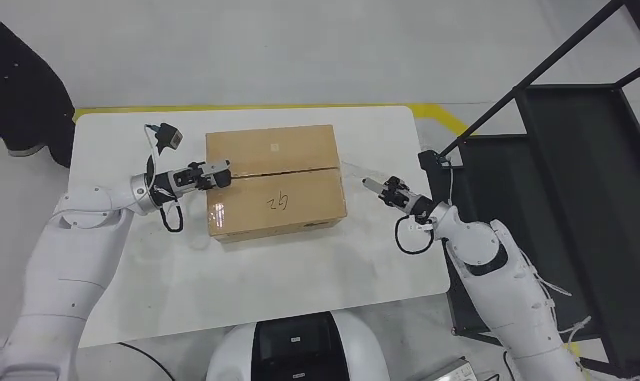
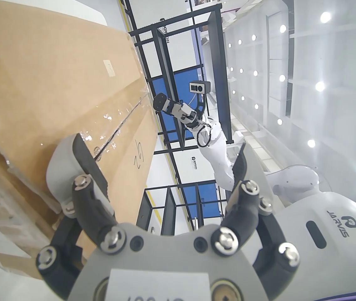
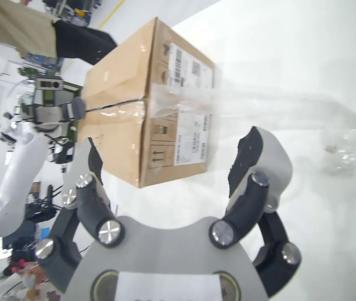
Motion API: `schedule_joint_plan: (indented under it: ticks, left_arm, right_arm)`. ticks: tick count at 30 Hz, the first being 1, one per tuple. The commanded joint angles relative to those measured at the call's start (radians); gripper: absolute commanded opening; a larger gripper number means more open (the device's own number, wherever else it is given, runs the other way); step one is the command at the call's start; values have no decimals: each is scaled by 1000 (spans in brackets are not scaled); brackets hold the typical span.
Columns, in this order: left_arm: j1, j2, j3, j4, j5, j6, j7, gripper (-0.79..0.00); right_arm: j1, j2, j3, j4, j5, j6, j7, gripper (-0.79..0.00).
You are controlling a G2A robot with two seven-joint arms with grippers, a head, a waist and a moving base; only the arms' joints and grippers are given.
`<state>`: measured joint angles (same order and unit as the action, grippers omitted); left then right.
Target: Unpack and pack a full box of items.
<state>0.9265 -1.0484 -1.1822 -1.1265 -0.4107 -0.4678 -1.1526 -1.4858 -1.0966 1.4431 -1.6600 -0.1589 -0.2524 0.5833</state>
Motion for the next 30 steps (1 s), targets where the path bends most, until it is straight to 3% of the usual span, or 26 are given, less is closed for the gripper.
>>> schedule_joint_plan:
  ticks: [1,17,24,30]
  left_arm:
    - [0,0,0,1,-3,-1,-3,0]
    - [12,7,-17,-22,6,5,-3,0]
    - [17,9,-19,-32,12,11,7,0]
    - [21,11,-22,-39,21,17,17,0]
  right_arm:
    - [14,-3,-13,34,101,-38,33,0]
    - [285,-74,-246,527,322,-131,-18,0]
    - [359,-107,-271,687,446,-263,-101,0]
    - [368,-113,-251,739,489,-362,-126,0]
